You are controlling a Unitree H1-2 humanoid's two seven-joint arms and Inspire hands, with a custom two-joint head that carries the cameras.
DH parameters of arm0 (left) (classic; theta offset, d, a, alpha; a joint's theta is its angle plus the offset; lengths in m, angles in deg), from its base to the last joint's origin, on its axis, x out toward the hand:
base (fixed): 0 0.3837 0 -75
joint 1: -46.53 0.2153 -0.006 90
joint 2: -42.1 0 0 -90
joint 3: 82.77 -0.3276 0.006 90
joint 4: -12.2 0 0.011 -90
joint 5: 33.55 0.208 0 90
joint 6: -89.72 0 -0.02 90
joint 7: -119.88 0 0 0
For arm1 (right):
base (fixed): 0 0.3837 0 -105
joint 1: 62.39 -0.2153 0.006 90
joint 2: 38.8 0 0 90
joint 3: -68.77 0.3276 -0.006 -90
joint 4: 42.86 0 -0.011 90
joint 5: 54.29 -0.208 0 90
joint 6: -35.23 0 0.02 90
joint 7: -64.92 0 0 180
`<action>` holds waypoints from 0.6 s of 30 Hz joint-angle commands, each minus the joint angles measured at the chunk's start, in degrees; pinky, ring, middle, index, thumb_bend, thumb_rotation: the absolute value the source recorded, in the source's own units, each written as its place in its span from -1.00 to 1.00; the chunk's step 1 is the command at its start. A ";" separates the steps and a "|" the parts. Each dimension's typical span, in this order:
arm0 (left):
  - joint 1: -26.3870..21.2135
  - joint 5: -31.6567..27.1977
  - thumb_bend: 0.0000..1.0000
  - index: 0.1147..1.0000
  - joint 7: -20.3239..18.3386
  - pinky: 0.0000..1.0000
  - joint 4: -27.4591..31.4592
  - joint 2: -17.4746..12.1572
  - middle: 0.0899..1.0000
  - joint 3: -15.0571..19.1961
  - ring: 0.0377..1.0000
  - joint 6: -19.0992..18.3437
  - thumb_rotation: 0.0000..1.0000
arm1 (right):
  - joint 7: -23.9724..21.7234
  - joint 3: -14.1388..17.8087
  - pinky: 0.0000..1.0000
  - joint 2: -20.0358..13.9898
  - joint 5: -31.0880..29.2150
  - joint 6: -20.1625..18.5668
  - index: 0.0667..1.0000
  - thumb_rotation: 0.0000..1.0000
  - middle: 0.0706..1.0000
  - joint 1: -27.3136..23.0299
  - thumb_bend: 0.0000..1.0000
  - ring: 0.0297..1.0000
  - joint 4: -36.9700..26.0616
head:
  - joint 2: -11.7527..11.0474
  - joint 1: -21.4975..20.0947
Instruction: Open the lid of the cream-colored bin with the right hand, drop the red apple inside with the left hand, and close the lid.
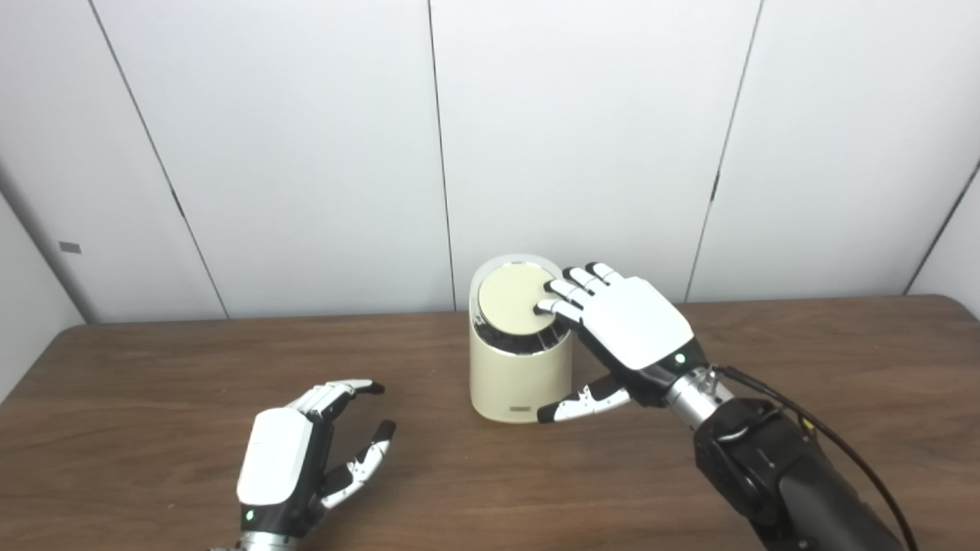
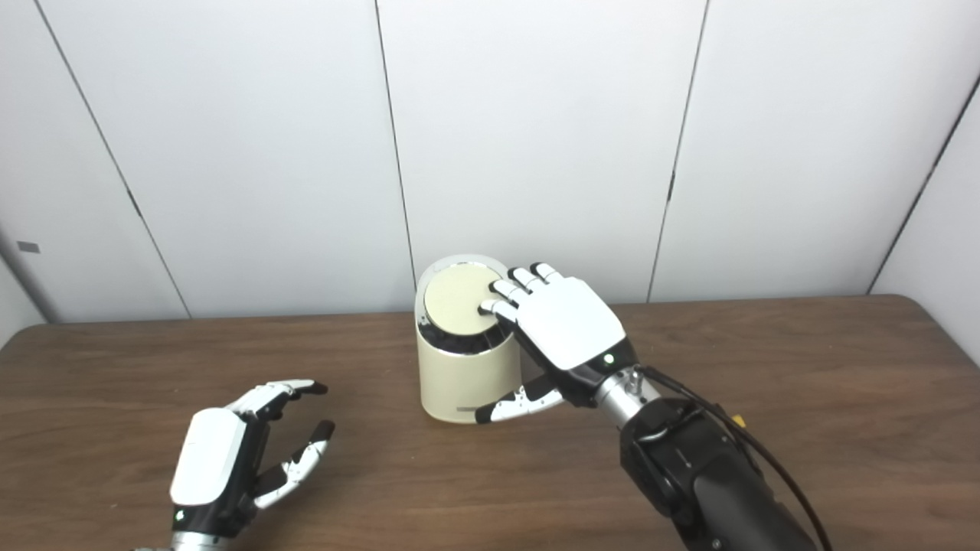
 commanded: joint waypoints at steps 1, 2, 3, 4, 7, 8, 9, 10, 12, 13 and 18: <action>-0.62 -0.27 -0.31 0.33 0.91 0.12 0.16 -0.37 0.37 -0.05 0.36 1.03 0.10 | 1.50 1.57 0.85 0.47 -1.11 0.13 0.92 0.76 0.82 -1.40 0.39 0.87 -1.34 | -0.06 -0.03; -0.60 -0.30 -0.31 0.32 0.87 0.12 0.18 -0.37 0.37 -0.05 0.36 1.01 0.09 | 1.69 1.83 0.87 0.68 -1.43 0.04 0.97 0.77 0.84 -1.26 0.41 0.89 -1.35 | -0.04 -0.06; -0.58 -0.31 -0.31 0.32 0.86 0.12 0.18 -0.37 0.37 -0.04 0.35 0.98 0.09 | 1.97 2.12 0.88 0.90 -1.85 0.03 0.98 0.78 0.85 -1.11 0.42 0.90 -1.30 | -0.06 0.00; -0.55 -0.32 -0.31 0.32 0.88 0.13 0.20 -0.36 0.37 -0.04 0.35 0.99 0.09 | 2.28 2.43 0.88 1.14 -2.32 -0.01 0.99 0.77 0.86 -0.95 0.42 0.90 -1.18 | -0.05 0.04; -0.54 -0.65 -0.30 0.32 1.30 0.12 0.08 -0.30 0.37 0.03 0.35 1.59 0.06 | 3.17 3.49 0.85 1.92 -3.68 -0.23 1.00 0.71 0.98 -0.42 0.44 0.96 -0.94 | 0.00 -0.01; -0.52 -0.82 -0.30 0.32 1.35 0.12 0.08 -0.26 0.37 0.06 0.35 1.74 0.05 | 3.68 3.85 0.84 2.09 -3.94 -0.20 1.00 0.69 0.99 -0.22 0.44 0.99 -0.86 | 0.00 -0.01; -0.51 -0.95 -0.30 0.32 1.35 0.12 0.09 -0.24 0.37 0.09 0.35 1.82 0.05 | 4.29 4.18 0.82 2.23 -4.19 -0.13 1.00 0.69 1.00 -0.05 0.44 0.99 -0.74 | -0.04 -0.06; -0.49 -1.11 -0.30 0.32 1.28 0.12 0.11 -0.21 0.37 0.13 0.35 1.81 0.05 | 5.26 4.66 0.82 2.42 -4.69 0.00 1.00 0.69 1.00 0.16 0.44 1.00 -0.58 | -0.02 -0.04; -0.47 -1.31 -0.31 0.33 1.30 0.14 0.02 -0.20 0.38 0.17 0.37 1.90 0.04 | 7.95 5.62 0.81 2.65 -5.90 0.54 1.00 0.69 1.00 0.62 0.47 1.00 0.14 | -0.08 -0.06; -0.46 -1.24 -0.32 0.33 1.35 0.14 -0.04 -0.22 0.39 0.17 0.37 1.88 0.03 | 9.56 6.11 0.82 2.66 -6.50 0.98 1.00 0.74 1.00 0.91 0.48 1.00 0.62 | -0.15 -0.05; -0.51 -0.53 -0.35 0.33 1.89 0.13 -0.21 -0.32 0.39 0.16 0.37 1.74 0.03 | 16.29 8.38 0.95 2.66 -9.48 3.61 1.00 0.90 1.00 2.41 0.43 1.00 1.54 | -0.17 0.10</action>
